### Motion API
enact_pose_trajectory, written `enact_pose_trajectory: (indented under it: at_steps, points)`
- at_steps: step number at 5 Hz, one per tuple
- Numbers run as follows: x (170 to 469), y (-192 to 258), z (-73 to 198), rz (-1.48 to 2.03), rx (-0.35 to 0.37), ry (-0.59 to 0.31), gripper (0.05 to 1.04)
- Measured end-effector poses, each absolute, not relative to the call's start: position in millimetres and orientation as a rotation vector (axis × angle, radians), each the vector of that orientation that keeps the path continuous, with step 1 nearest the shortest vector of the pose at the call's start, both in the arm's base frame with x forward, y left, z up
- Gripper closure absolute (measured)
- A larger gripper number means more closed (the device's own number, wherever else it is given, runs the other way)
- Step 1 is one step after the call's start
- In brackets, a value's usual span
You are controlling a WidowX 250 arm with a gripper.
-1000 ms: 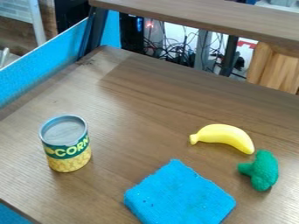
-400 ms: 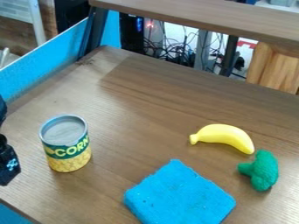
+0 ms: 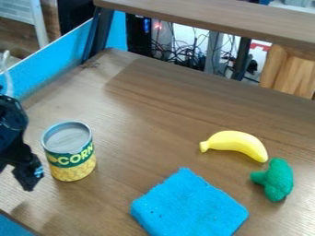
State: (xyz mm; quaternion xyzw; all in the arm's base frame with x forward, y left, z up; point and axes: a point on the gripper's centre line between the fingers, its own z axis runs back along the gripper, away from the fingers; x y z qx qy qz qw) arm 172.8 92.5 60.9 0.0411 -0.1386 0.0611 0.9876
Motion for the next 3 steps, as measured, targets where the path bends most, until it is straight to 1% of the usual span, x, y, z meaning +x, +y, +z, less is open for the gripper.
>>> enact_pose_trajectory:
  at_steps: [1,2,3]
  points:
    - [187,85,51,0.157,0.071,-0.276,0.083]
    - [207,70,55,0.172,0.094,-0.29,0.083]
    - [224,62,54,0.181,0.16,-0.29,0.083]
